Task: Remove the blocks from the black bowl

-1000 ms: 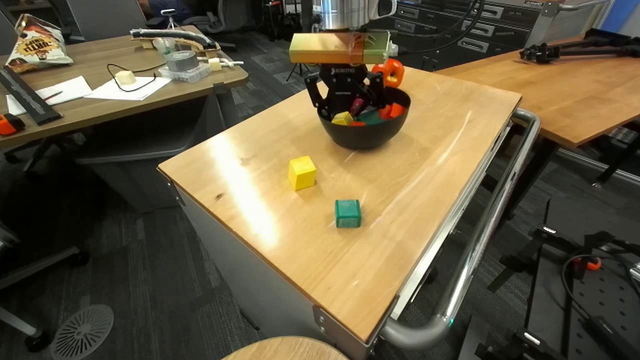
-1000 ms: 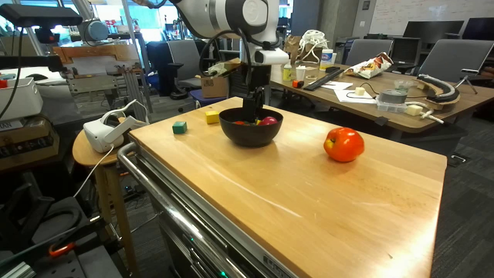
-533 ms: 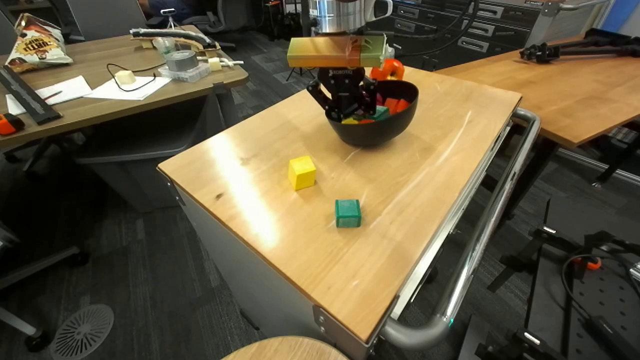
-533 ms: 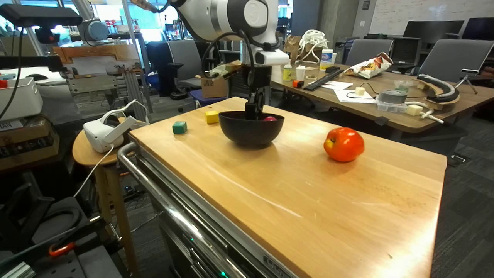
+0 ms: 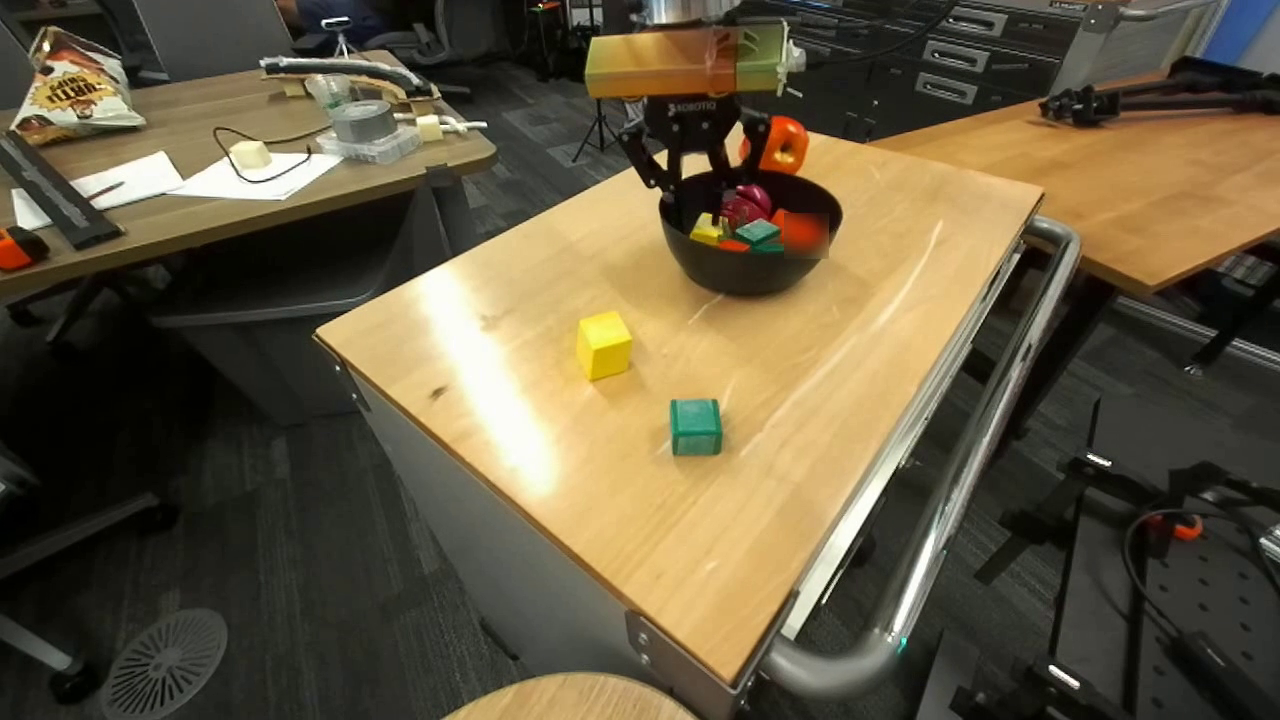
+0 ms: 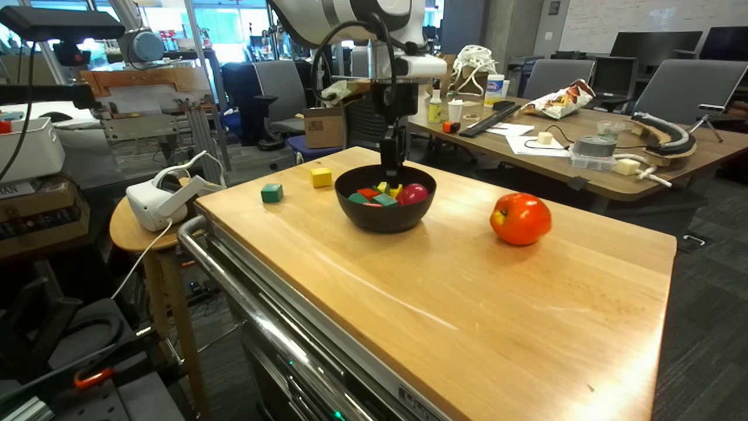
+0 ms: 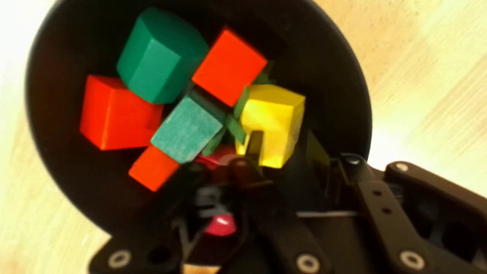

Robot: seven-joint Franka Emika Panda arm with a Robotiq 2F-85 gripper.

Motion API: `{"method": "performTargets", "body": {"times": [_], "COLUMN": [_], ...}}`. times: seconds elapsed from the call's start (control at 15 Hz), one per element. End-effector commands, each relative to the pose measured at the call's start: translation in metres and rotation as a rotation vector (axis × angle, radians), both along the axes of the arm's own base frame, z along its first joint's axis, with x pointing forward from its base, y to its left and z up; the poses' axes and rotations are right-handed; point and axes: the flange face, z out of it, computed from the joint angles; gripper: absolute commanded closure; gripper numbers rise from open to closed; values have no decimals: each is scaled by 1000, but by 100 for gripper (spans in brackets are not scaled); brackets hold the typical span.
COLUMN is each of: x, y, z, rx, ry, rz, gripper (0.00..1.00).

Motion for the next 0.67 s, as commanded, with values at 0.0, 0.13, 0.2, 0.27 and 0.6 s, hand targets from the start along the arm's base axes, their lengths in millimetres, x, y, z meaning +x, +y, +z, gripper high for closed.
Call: {"method": "performTargets", "body": {"times": [0.0,0.13,0.2,0.27,0.6], "x": [-2,-1,-1,-1,0], "y": [1,4,5,7,10], "z": [33,25,19,11,-10], "rx": [-44,-23,-19,-11,16], "ry": [-1,13,23,37,68], "rz": [41,41,39,38,15], "gripper": [31,16,9,1,24]}}
